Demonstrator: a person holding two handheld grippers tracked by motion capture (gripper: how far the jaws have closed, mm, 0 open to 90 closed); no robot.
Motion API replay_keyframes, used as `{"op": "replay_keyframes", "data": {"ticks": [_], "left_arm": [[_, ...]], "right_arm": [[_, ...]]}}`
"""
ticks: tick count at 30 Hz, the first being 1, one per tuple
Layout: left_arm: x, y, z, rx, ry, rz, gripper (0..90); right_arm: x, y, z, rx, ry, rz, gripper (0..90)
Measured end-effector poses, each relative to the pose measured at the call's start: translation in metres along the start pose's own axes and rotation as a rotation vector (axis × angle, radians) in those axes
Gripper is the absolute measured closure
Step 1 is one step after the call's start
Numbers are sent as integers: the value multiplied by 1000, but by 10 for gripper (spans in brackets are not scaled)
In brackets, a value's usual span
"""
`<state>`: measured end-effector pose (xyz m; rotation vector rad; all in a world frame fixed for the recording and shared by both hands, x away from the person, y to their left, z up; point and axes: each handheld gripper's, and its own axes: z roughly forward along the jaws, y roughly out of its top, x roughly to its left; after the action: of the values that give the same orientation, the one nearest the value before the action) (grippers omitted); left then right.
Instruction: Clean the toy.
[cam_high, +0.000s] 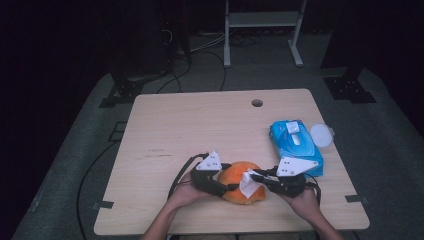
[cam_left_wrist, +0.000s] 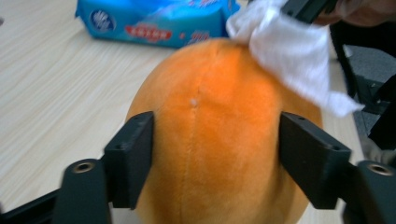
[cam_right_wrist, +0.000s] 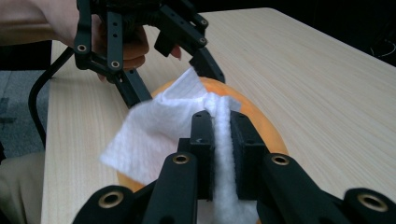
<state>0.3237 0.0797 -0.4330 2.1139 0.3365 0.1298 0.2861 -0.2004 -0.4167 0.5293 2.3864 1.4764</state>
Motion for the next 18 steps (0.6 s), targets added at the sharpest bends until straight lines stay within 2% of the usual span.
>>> {"op": "replay_keyframes", "data": {"ticks": [2, 6, 10, 12, 14, 18], "left_arm": [[4, -5, -4, 1, -1, -33, 332], [6, -10, -8, 0, 2, -54, 332], [8, -11, -8, -8, 7, -77, 332], [7, -11, -7, -11, 1, -74, 332], [6, -10, -5, -12, -7, -61, 333], [1, -9, -5, -6, -18, -16, 344]], "right_arm": [[-3, -3, 0, 3, -5, 12, 801], [-7, -18, -6, 33, -20, 46, 801], [1, -27, -16, 57, -6, 48, 801], [9, -27, -18, 54, 11, 33, 801], [12, -24, -17, 48, 7, 23, 801], [1, -18, -10, 34, -15, 52, 802]]}}
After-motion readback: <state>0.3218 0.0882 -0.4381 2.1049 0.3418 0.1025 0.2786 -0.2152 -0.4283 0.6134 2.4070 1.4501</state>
